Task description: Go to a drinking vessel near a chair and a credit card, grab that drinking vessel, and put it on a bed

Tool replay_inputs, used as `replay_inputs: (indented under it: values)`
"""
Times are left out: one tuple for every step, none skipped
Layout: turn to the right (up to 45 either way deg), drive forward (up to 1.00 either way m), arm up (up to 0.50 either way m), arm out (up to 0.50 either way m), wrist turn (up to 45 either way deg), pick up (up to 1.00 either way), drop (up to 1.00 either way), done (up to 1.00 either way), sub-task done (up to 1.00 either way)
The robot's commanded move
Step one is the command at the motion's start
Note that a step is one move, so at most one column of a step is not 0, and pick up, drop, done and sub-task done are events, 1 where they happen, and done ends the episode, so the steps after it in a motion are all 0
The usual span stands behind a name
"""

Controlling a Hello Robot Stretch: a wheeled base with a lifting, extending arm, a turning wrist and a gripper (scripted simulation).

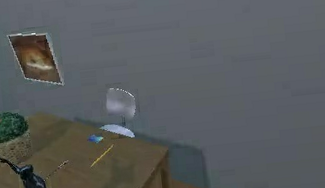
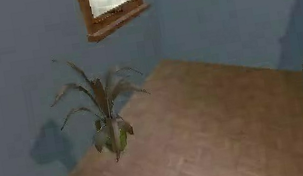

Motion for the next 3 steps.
replay_inputs:
  values:
    - [45.0, 0.00, 0.00, 0.00, 0.0, 0.00, 0.00, 0.00, 0.00]
    - [45.0, 0.00, 0.00, 0.00, 0.0, 0.00, 0.00, 0.00, 0.00]
    - [30.0, 0.00, 0.00, 0.00, 0.0, 0.00, 0.00, 0.00, 0.00]
